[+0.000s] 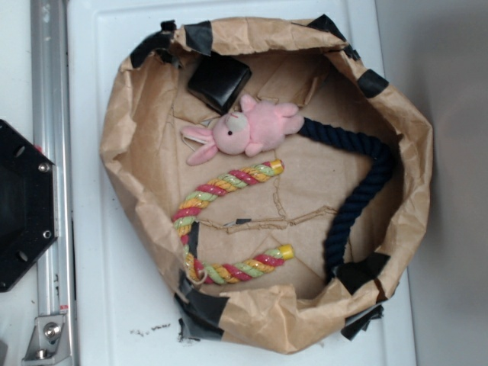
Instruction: Grab the multicolored rope.
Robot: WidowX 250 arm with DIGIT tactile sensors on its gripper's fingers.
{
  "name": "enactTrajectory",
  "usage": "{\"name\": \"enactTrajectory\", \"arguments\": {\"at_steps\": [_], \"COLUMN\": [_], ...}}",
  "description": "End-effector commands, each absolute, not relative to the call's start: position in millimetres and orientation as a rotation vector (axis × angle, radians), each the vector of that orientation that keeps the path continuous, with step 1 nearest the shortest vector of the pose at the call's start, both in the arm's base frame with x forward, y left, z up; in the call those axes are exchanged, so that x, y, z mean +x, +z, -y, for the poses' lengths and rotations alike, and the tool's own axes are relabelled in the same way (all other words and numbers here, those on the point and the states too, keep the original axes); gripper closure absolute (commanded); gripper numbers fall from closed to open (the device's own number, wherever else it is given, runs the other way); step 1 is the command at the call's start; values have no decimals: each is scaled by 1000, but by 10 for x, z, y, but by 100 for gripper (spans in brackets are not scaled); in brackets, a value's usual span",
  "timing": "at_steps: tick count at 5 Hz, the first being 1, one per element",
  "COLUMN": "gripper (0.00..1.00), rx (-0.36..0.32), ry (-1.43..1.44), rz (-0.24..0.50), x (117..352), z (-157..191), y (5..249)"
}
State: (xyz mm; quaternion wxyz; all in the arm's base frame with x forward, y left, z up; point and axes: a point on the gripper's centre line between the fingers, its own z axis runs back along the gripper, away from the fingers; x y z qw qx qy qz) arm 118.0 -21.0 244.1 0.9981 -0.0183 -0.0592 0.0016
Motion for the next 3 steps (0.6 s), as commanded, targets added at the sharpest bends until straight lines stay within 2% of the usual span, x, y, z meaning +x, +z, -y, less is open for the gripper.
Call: {"name": "enactTrajectory", "arguments": {"at_steps": [1, 2, 3], "gripper": [0, 0, 0], "rx": [-37, 60, 116], "ry": [3, 247, 442], "rz": [118, 86, 48], "x": [1180, 1680, 2085], "z": [210, 222, 117], "y": [2441, 1940, 1544]}}
